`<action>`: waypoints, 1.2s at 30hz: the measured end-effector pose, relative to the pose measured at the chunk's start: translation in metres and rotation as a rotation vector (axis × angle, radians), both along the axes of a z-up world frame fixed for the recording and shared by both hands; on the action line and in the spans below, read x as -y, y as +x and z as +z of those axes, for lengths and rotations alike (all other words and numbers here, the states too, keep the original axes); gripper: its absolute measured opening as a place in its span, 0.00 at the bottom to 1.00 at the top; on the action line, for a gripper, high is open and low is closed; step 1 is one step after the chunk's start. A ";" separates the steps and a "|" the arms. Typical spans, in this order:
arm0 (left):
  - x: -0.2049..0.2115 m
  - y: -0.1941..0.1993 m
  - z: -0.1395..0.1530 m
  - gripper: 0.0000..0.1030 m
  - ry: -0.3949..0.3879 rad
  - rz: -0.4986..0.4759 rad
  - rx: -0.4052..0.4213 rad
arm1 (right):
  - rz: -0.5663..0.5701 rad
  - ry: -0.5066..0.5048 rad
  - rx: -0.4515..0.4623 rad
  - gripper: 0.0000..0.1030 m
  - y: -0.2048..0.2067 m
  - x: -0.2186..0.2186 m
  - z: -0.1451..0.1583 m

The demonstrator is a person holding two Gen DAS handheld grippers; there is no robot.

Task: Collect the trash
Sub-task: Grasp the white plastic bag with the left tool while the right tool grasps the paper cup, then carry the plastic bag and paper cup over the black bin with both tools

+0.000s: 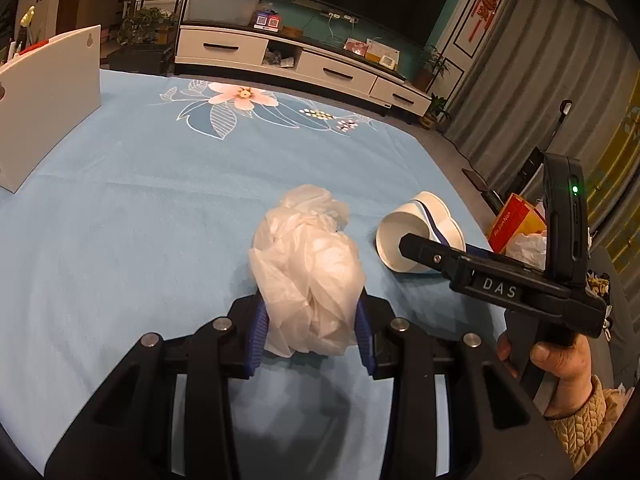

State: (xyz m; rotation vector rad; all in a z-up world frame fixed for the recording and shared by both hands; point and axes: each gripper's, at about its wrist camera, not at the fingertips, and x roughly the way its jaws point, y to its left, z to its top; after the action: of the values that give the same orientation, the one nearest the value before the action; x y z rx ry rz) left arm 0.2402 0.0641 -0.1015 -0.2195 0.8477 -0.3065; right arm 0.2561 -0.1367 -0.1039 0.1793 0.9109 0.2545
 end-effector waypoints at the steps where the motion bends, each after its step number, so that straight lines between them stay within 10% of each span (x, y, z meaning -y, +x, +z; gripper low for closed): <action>1: 0.001 -0.003 0.001 0.37 0.001 -0.001 0.003 | -0.007 0.003 0.003 0.81 -0.001 0.000 0.002; 36: 0.040 -0.198 0.038 0.37 0.115 -0.081 0.068 | -0.155 0.125 0.098 0.81 -0.247 0.055 0.053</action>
State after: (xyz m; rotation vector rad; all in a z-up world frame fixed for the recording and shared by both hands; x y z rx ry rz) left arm 0.0420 0.0238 -0.0633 -0.0673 0.8049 -0.3384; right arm 0.0093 -0.1912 -0.0509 0.3489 0.7801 0.1751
